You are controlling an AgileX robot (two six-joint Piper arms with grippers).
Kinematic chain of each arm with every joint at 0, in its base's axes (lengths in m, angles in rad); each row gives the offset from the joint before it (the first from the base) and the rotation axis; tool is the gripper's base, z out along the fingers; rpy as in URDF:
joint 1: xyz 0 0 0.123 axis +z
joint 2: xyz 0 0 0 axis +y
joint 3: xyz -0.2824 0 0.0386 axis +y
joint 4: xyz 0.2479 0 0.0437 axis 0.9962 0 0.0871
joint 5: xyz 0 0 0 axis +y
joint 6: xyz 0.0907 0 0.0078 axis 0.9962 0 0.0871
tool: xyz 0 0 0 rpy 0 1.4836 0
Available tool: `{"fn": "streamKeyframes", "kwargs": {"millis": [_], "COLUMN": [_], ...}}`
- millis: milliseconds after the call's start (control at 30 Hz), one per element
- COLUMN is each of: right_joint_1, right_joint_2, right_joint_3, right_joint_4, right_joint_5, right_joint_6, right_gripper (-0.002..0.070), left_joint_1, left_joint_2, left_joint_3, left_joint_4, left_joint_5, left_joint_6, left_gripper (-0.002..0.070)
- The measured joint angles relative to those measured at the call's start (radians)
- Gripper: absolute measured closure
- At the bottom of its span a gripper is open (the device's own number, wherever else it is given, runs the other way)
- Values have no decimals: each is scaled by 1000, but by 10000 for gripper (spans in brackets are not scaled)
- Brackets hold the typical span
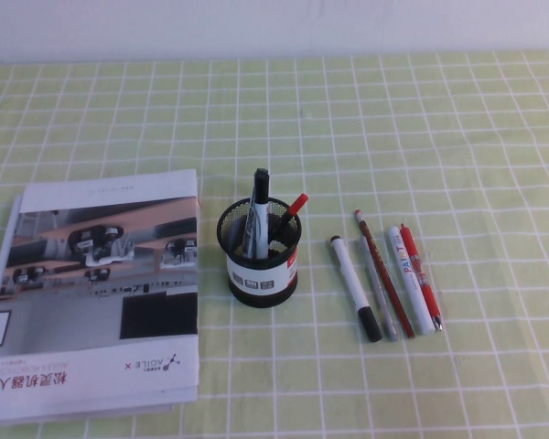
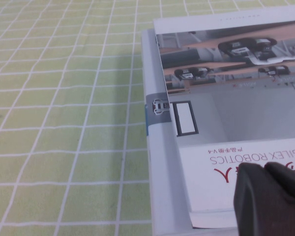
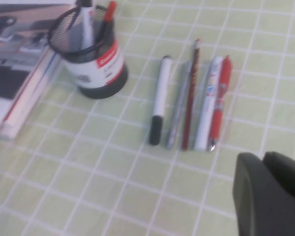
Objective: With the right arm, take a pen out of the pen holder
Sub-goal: 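Take a marker out of the pen holder and lay it on the table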
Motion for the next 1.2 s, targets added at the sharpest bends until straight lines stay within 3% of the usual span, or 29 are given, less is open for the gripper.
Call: {"fn": "streamKeyframes", "kwargs": {"millis": [233,400,600,867,1200], "right_joint_1": [-24,-146,-196,-206,-206], "right_joint_2": [-31,-205,-438,-569,-570], "right_joint_3": [202,397,577,612,614], "right_joint_4": [-68,-86,-89,-89,-116], "right_joint_5": [-291,-434,-506,-507,-317], "right_joint_6": [-10,-15,-15,-26,-38], "right_gripper": [688,688,688,688,688], "left_joint_1": [0,0,0,0,0], "left_joint_2": [0,0,0,0,0], "left_joint_3": [0,0,0,0,0], "left_joint_4": [0,0,0,0,0], "left_joint_5": [0,0,0,0,0], "left_joint_6": [0,0,0,0,0], "left_gripper": [681,681,681,681,681]}}
